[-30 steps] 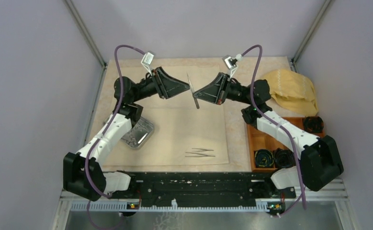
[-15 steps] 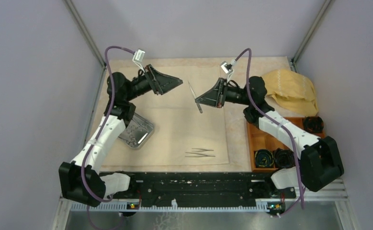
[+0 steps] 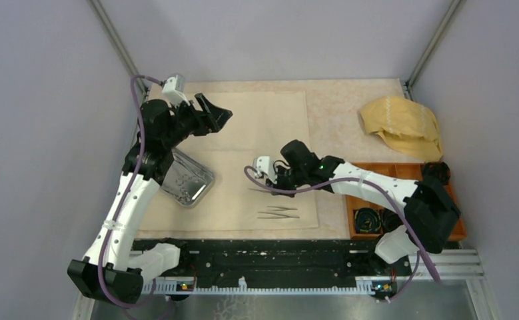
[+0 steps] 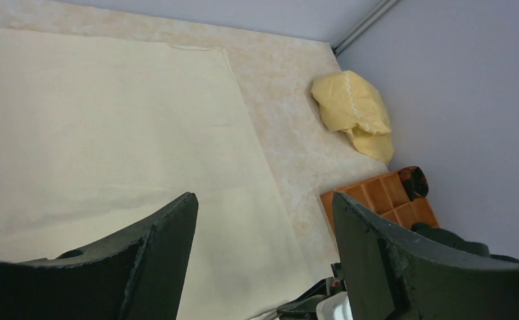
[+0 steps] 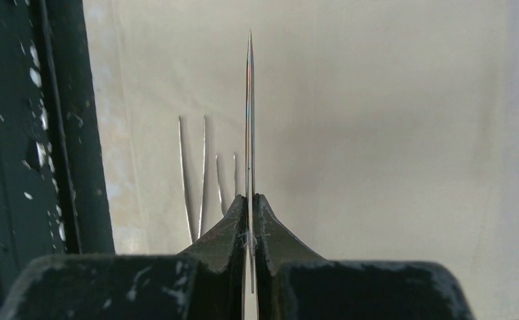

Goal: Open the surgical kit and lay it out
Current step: Place the medical item in the surgical kit.

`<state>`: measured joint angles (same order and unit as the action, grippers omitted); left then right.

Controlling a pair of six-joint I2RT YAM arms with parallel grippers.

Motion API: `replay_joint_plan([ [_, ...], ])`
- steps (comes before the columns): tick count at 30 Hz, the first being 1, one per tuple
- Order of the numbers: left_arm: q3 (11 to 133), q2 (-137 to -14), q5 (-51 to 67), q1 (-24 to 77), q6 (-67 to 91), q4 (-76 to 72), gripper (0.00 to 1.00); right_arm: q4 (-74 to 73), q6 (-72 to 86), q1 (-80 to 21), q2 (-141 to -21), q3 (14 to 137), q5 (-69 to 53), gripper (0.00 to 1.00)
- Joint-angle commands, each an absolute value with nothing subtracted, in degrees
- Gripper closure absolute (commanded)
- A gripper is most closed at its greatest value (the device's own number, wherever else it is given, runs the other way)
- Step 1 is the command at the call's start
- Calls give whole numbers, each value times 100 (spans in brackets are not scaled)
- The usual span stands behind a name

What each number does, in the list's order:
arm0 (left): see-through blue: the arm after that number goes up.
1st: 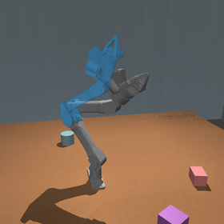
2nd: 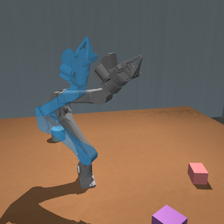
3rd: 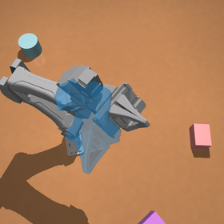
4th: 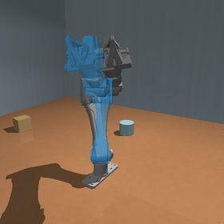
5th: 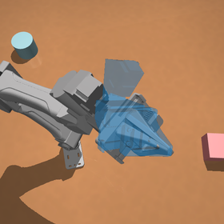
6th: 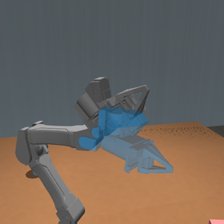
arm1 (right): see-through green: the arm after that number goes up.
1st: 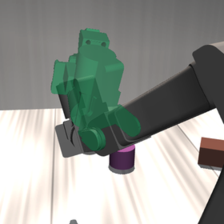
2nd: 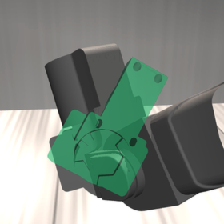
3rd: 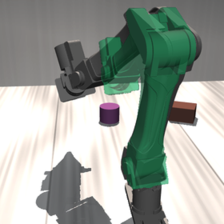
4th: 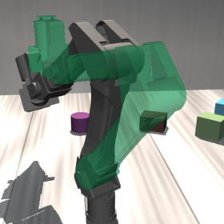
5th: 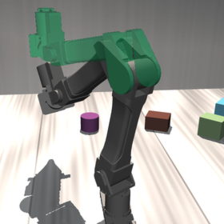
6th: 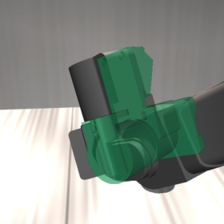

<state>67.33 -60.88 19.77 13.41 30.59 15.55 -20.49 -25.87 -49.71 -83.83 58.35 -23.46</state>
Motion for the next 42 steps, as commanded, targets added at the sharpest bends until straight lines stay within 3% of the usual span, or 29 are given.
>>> replay_joint_plan([
  [1,6734,-5917,1668,1318,2839,1752,20,-2278,-3707,-5275,-8643,5655,-1892,100],
  [42,6471,-6053,1972,1310,3234,1539,19,-1552,-3481,-5159,-9180,5142,-1485,100],
])
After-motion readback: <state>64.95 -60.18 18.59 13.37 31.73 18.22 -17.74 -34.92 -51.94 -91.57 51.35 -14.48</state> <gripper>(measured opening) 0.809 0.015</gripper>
